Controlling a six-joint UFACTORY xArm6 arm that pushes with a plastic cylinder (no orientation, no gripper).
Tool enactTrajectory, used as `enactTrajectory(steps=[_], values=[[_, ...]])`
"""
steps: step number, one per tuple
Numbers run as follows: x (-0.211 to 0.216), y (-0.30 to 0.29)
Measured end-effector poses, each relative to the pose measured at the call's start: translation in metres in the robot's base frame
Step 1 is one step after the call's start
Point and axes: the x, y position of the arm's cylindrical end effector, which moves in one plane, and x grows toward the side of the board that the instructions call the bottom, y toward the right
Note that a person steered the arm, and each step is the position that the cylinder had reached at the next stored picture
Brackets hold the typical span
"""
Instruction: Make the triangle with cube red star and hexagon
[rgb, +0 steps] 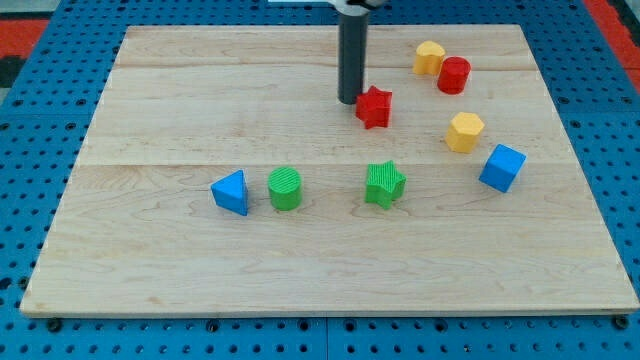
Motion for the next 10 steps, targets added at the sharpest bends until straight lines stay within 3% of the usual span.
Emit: enactTrajectory(steps=[2, 3, 4, 6, 7, 8, 9, 10], values=[[0.085, 0.068], [0.095, 0.117], [0.072, 0.126], [0.051, 0.05], [0.027, -0.019], [0.001, -0.043], [0.06, -0.009], [0.044, 0.022]])
